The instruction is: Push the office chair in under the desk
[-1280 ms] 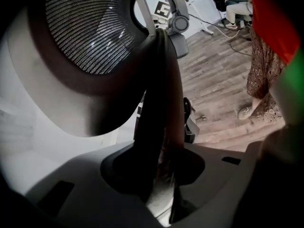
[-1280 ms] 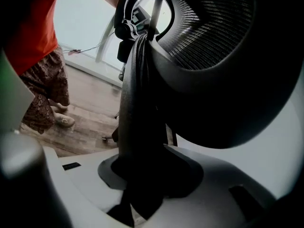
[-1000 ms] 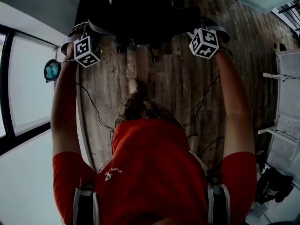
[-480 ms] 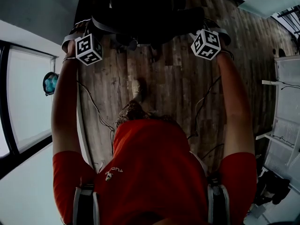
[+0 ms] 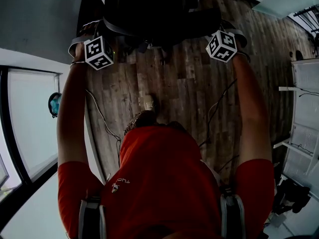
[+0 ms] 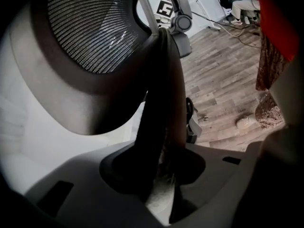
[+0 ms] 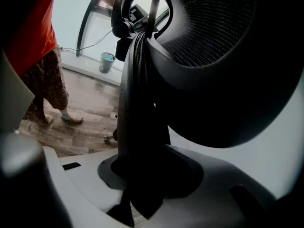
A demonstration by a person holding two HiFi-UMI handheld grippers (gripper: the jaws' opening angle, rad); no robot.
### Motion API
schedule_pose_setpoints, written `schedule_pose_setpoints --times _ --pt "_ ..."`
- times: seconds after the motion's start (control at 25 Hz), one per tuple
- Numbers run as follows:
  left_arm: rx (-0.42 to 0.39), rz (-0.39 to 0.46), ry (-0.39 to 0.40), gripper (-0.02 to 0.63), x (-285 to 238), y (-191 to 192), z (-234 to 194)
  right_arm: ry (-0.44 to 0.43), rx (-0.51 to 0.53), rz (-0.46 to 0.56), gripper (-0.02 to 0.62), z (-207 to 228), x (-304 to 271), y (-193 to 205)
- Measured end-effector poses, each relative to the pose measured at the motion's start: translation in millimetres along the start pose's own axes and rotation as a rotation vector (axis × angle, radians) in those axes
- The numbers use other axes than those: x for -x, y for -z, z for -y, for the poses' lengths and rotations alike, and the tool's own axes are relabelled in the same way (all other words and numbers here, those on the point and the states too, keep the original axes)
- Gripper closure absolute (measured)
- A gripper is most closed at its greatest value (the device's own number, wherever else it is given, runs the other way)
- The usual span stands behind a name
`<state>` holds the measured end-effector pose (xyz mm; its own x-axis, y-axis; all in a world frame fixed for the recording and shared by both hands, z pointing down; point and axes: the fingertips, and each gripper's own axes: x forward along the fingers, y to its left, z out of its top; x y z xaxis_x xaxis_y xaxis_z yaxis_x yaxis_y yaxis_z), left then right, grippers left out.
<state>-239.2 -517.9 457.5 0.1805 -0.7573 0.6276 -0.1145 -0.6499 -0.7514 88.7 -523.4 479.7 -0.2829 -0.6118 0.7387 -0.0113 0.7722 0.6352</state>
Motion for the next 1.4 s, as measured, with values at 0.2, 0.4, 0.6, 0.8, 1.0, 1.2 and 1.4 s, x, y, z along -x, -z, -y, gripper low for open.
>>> schedule_pose_setpoints --times 0.2,0.4,0.6,0.8,1.0,1.2,1.4 --pt "-0.007 0.010 0.003 0.466 -33.4 7.3 -29.7 0.001 -0.009 -0.008 0.448 31.9 -27.4 2.6" --pt "-0.009 0.019 0.006 0.466 -68.4 16.5 -52.0 0.000 -0.016 -0.021 0.448 58.0 -56.9 6.3" --pt "-0.010 0.017 0.010 0.466 -103.4 22.5 -74.5 -0.005 -0.020 -0.029 0.448 85.2 -85.3 13.3" --pt "-0.008 0.012 0.009 0.466 -131.5 22.6 -96.8 -0.011 -0.015 -0.029 0.448 114.1 -108.8 22.9" --pt "-0.003 0.002 0.010 0.468 -157.0 18.6 -119.9 -0.006 0.002 -0.007 0.448 144.9 -128.1 32.8" --pt "0.006 -0.014 0.009 0.468 -178.7 12.2 -137.9 -0.007 0.020 0.013 0.448 171.4 -145.3 45.7" --pt "0.018 -0.031 0.007 0.468 -197.6 10.1 -148.1 -0.009 0.025 0.018 0.448 188.2 -161.5 55.2"
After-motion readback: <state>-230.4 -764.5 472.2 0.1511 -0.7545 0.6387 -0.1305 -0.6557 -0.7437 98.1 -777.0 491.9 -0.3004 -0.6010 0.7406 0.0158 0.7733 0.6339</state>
